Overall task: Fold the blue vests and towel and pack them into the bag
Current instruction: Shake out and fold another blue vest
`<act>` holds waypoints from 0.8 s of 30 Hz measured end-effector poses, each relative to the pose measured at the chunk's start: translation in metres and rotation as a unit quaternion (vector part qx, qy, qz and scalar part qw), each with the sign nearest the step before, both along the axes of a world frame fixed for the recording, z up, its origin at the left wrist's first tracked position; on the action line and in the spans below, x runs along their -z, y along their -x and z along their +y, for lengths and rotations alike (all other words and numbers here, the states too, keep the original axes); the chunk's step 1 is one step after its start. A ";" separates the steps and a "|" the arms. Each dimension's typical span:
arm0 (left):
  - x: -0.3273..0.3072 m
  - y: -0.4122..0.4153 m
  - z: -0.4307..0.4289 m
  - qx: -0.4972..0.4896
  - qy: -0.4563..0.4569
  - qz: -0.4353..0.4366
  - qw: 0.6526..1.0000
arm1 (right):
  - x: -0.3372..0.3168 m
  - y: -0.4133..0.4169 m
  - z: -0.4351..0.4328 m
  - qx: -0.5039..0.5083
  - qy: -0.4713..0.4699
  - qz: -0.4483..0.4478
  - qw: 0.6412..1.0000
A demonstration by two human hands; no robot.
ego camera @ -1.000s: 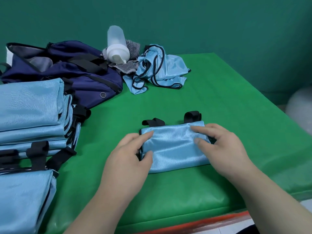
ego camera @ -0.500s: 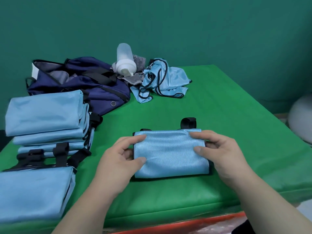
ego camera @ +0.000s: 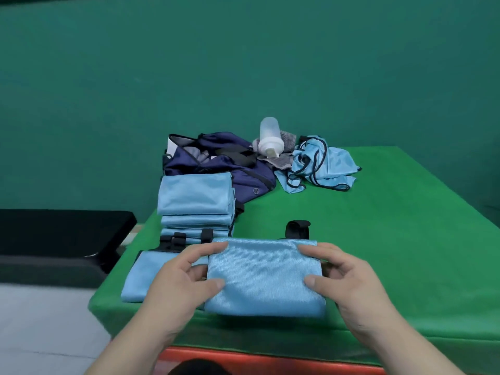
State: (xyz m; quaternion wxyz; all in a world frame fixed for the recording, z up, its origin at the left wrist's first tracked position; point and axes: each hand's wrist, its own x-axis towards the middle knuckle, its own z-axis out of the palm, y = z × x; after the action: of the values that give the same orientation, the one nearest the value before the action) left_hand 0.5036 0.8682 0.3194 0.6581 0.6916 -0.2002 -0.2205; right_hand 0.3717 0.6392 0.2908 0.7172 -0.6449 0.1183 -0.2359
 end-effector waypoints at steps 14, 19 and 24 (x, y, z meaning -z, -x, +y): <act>0.011 -0.124 0.103 -0.094 -0.178 -0.095 0.975 | 0.013 -0.129 0.121 0.019 0.191 0.105 0.976; 0.027 -0.136 0.099 -0.047 -0.271 -0.116 0.954 | 0.035 -0.130 0.128 0.021 0.245 0.172 0.954; 0.027 -0.138 0.102 -0.067 -0.281 -0.148 0.946 | 0.036 -0.133 0.126 0.024 0.256 0.162 0.953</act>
State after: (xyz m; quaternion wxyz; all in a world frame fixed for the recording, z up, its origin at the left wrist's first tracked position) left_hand 0.6419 0.9698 0.2925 0.4136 0.8850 -0.1779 -0.1183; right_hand 0.5045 0.7655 0.2548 0.4935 -0.8333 0.1844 -0.1675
